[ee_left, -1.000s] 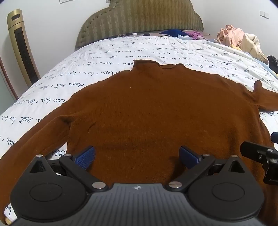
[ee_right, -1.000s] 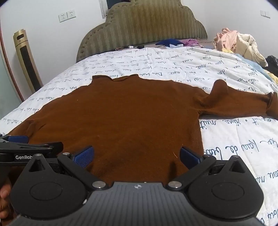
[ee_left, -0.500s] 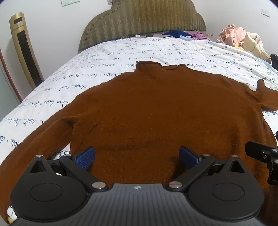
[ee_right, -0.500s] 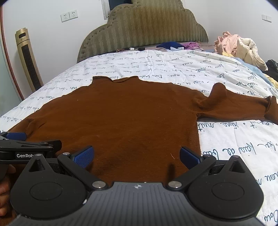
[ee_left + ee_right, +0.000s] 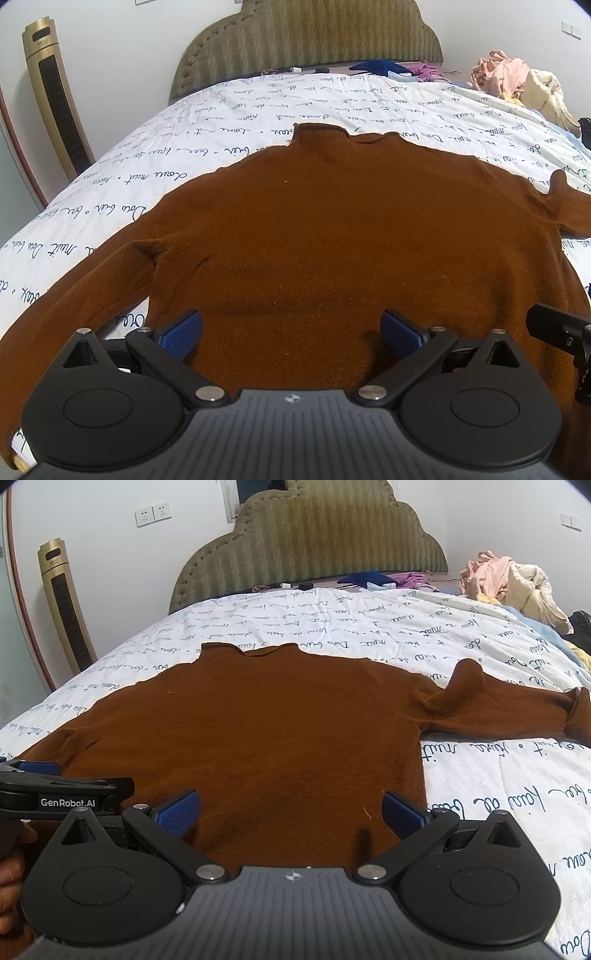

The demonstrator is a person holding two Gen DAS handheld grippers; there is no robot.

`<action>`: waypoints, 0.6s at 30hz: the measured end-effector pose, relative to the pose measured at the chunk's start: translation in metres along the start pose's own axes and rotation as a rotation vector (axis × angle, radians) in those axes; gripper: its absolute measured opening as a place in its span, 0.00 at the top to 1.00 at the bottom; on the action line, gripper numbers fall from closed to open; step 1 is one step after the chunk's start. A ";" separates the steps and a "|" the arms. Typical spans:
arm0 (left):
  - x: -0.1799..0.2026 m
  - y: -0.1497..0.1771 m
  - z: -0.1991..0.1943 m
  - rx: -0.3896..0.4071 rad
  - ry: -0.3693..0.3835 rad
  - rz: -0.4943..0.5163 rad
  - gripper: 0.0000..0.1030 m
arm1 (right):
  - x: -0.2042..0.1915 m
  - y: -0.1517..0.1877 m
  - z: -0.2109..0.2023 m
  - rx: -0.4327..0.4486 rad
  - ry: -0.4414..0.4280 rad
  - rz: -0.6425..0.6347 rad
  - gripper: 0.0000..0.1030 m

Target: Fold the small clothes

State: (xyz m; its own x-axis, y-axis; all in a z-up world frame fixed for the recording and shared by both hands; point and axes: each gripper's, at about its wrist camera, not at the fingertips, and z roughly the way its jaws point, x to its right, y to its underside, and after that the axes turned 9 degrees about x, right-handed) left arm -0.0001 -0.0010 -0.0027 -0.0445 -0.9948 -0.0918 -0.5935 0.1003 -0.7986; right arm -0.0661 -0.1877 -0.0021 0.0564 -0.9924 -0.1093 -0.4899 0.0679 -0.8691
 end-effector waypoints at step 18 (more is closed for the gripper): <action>0.002 -0.001 0.000 -0.003 0.011 0.001 0.00 | -0.003 0.001 -0.002 0.018 -0.007 -0.034 0.00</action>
State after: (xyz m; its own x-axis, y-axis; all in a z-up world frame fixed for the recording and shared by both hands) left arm 0.0001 -0.0032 -0.0021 -0.0536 -0.9948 -0.0862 -0.5955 0.1011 -0.7969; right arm -0.0687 -0.1845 -0.0012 0.0787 -0.9934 -0.0831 -0.4720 0.0363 -0.8809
